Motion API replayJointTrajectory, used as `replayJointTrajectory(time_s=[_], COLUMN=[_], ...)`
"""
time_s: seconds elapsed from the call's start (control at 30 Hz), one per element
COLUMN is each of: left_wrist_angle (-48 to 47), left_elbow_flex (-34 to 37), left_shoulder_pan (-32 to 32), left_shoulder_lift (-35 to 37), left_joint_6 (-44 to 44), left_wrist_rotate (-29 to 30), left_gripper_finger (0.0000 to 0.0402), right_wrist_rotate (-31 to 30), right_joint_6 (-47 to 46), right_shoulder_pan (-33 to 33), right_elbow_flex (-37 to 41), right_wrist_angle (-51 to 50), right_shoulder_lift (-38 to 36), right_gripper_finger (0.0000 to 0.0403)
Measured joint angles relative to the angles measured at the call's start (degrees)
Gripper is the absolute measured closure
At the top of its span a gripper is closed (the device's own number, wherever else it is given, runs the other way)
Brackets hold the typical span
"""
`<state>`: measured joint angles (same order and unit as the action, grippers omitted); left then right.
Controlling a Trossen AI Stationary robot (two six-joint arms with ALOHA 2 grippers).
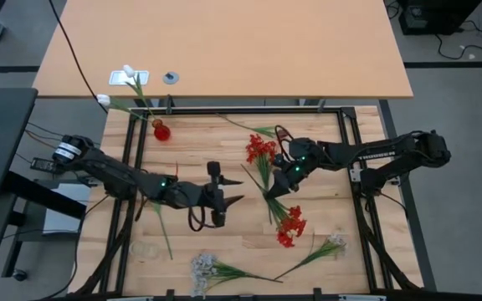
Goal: Sort flowers into vase by color
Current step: Put the bottom red flowers into the red vase
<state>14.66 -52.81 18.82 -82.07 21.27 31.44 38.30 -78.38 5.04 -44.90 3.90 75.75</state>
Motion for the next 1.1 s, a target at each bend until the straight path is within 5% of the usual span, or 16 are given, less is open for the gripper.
replayJointTrajectory(time_s=[0.37,0.57,1.1], left_wrist_angle=[-24.05,-27.3,-33.36], left_elbow_flex=[-19.85,-26.08,-26.02], left_shoulder_pan=[-2.88,-3.65,-5.78], left_shoulder_lift=[-9.05,-12.01,-11.95], left_joint_6=[20.8,23.54,24.47], left_wrist_rotate=[-4.68,-4.5,-4.3], left_gripper_finger=[0.0202,0.021,0.0373], right_wrist_rotate=[0.44,-0.75,-2.95], right_joint_6=[-5.92,-6.06,-4.05], right_shoulder_pan=[-0.46,-0.46,-0.9], right_elbow_flex=[-0.03,-0.03,-0.05], right_wrist_angle=[9.33,10.67,11.65], right_shoulder_lift=[0.0,0.0,0.02], right_gripper_finger=[0.0377,0.0377,0.0358])
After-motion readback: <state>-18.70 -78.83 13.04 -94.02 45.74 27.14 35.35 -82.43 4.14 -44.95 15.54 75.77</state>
